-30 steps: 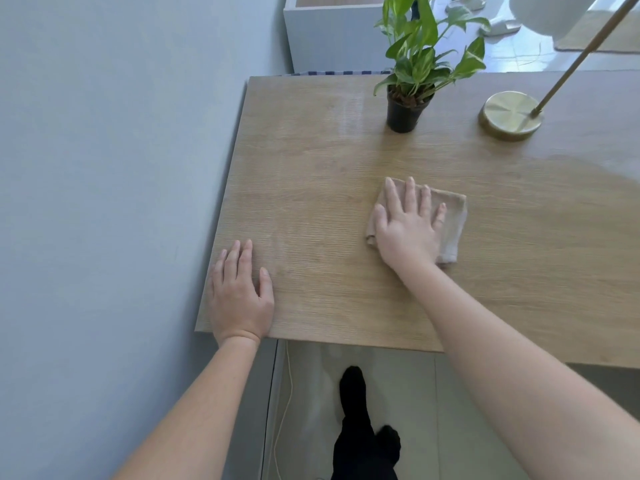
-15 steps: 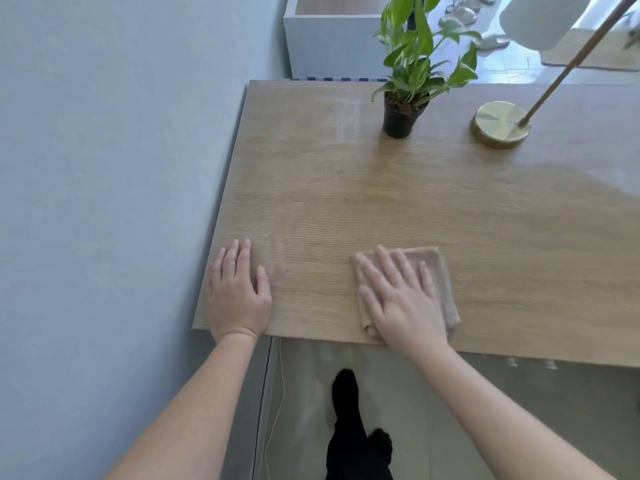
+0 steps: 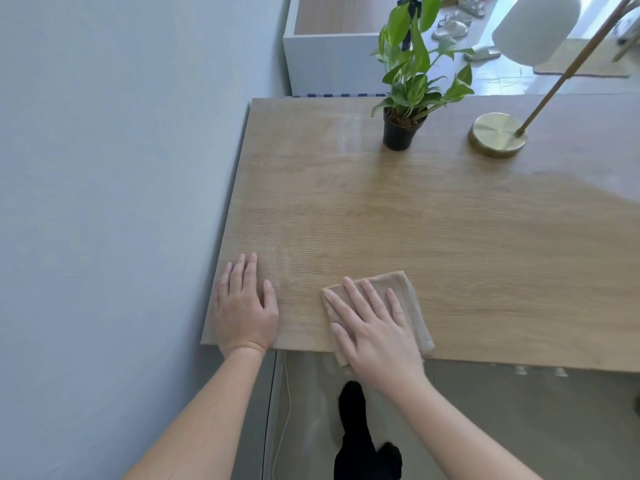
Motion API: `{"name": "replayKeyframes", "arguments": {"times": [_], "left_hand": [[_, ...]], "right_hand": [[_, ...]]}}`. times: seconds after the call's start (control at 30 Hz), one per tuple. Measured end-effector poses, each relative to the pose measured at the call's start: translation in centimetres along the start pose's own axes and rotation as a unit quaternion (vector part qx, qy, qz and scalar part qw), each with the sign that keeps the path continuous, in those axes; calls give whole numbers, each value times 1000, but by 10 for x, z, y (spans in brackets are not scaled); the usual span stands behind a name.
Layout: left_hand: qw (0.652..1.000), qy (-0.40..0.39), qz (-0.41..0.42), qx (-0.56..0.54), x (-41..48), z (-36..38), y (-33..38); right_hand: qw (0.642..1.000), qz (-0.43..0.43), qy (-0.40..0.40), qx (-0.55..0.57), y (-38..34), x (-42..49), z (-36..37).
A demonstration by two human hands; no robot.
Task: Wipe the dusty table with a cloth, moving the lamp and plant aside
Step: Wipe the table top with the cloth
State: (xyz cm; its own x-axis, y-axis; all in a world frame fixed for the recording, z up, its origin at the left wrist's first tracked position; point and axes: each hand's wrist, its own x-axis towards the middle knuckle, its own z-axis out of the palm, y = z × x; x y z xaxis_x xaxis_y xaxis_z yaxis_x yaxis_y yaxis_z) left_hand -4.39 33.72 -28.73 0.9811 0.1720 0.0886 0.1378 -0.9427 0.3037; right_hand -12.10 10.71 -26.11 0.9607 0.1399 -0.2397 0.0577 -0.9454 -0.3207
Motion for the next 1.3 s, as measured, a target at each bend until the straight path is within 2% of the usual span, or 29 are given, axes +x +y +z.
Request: {"name": "replayKeyframes", "arguments": {"times": [0.1, 0.23, 0.37, 0.47, 0.57, 0.67, 0.77, 0.83, 0.93, 1.03, 1.1, 1.2, 1.3], "left_hand": [[1000, -7, 0, 6, -1, -2, 0], [1000, -9, -3, 8, 1, -1, 1], [1000, -5, -1, 16, 3, 2, 0], [1000, -3, 0, 17, 4, 3, -1], [1000, 1, 1, 21, 3, 3, -3], [1000, 5, 3, 21, 4, 3, -4], [1000, -2, 3, 26, 3, 2, -3], [1000, -4, 2, 28, 3, 1, -3], [1000, -7, 1, 28, 3, 1, -3], [1000, -4, 1, 29, 3, 1, -4], [1000, -6, 3, 26, 3, 1, -4], [1000, -5, 3, 25, 4, 1, -3], [1000, 2, 3, 19, 3, 1, -2]], "right_hand": [[998, 55, 15, -10, 59, -1, -30], [978, 198, 66, 20, 128, 52, -75], [951, 292, 87, 43, 131, 144, -95], [965, 250, 69, 46, 84, 196, -91], [991, 124, 32, 37, 22, 204, -71], [1000, 3, 5, 9, -16, 154, -42], [997, -68, -12, -29, 2, 78, -29], [998, -53, -8, -43, 42, 53, -39], [998, 55, 17, -31, 95, 71, -66], [982, 181, 58, 9, 96, 124, -77], [973, 223, 58, 21, 72, 153, -73], [987, 153, 40, 19, 22, 156, -55], [998, 54, 24, 11, -17, 103, -22]]}}
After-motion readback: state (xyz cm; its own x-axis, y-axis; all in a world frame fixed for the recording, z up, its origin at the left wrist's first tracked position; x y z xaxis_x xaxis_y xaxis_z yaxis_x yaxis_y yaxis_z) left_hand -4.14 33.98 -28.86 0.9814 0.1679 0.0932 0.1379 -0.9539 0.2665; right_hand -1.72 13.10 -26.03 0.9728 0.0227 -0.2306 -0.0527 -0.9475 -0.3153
